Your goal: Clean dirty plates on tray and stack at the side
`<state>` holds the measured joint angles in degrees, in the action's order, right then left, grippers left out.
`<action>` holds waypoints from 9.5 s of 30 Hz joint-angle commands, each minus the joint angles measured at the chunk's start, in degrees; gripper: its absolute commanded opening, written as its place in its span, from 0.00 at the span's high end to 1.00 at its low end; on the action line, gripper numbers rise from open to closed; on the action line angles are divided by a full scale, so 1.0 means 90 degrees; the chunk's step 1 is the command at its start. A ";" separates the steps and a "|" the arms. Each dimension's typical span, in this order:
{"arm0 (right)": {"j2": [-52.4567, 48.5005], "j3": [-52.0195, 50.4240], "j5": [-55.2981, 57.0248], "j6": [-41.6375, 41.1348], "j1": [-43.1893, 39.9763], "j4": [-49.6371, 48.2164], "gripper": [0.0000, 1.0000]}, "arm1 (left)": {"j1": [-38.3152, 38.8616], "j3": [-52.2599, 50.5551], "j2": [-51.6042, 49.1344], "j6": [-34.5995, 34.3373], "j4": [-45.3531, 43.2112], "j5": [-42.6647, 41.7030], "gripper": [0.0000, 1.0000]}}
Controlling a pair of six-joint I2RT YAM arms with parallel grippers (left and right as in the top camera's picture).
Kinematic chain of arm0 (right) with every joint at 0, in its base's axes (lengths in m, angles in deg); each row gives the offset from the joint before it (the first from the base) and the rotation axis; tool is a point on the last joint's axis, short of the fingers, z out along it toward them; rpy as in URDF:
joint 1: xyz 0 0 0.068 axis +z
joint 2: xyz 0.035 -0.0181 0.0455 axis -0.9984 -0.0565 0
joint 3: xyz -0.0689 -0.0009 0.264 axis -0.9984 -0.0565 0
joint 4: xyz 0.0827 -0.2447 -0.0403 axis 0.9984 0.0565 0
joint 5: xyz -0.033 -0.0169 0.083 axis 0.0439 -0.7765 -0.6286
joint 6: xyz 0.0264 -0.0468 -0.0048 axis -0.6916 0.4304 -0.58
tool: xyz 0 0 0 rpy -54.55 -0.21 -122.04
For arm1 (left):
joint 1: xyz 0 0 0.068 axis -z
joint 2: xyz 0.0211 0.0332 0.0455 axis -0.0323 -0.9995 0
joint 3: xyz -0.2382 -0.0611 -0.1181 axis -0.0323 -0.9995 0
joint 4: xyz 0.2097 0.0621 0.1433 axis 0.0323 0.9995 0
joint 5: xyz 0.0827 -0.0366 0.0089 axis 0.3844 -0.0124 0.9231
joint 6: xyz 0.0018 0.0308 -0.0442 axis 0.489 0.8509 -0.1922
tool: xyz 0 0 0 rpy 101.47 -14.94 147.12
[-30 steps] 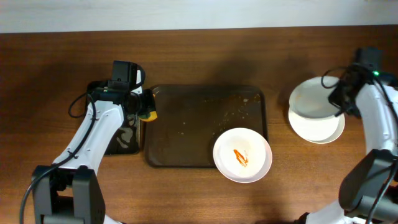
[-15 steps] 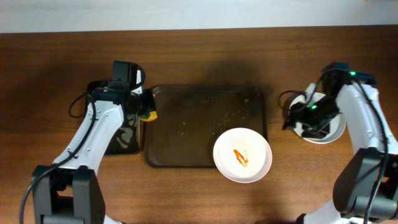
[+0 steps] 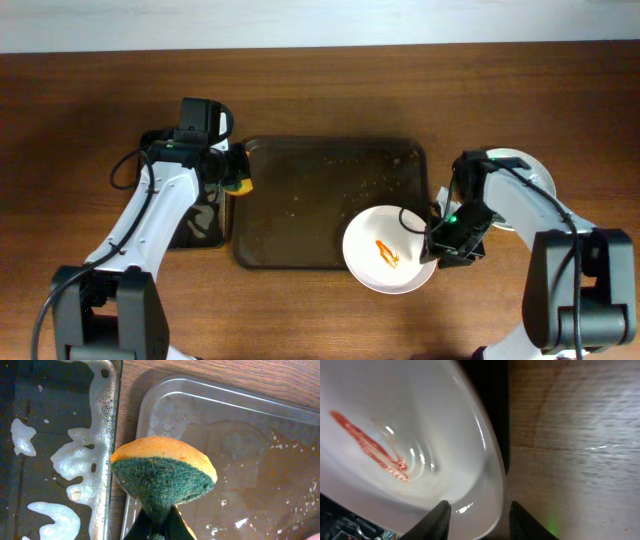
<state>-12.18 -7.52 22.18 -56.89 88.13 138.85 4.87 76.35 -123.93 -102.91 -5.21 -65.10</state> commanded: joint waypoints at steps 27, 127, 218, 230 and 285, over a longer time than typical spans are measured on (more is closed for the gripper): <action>-0.0333 0.0913 0.1110 -0.2718 0.2159 -0.3436 0.96 | 0.0481 -0.0029 0.0051 -0.0440 -0.0121 -0.1047 1.00; -0.0940 0.0896 0.1042 -0.3682 0.2174 -0.3798 0.96 | 0.2256 0.0049 -0.2091 -0.1710 -0.2669 -0.2186 1.00; -0.0435 0.4260 0.9763 -0.1734 0.4420 0.0498 0.96 | 0.0175 0.0503 -0.0253 -0.0612 0.0714 0.0282 1.00; -0.0435 0.4260 0.9921 -0.1734 0.4554 0.0243 0.96 | 0.0175 0.0503 -0.0253 -0.0612 0.0716 0.0282 1.00; -0.0437 0.2922 0.0364 0.0544 -0.1491 -0.0175 0.40 | 0.0182 0.0789 -0.0238 0.2960 0.0590 -0.0284 1.00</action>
<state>-16.97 19.25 27.60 -54.79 71.06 137.43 6.64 81.57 -126.95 -88.77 -0.60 -66.70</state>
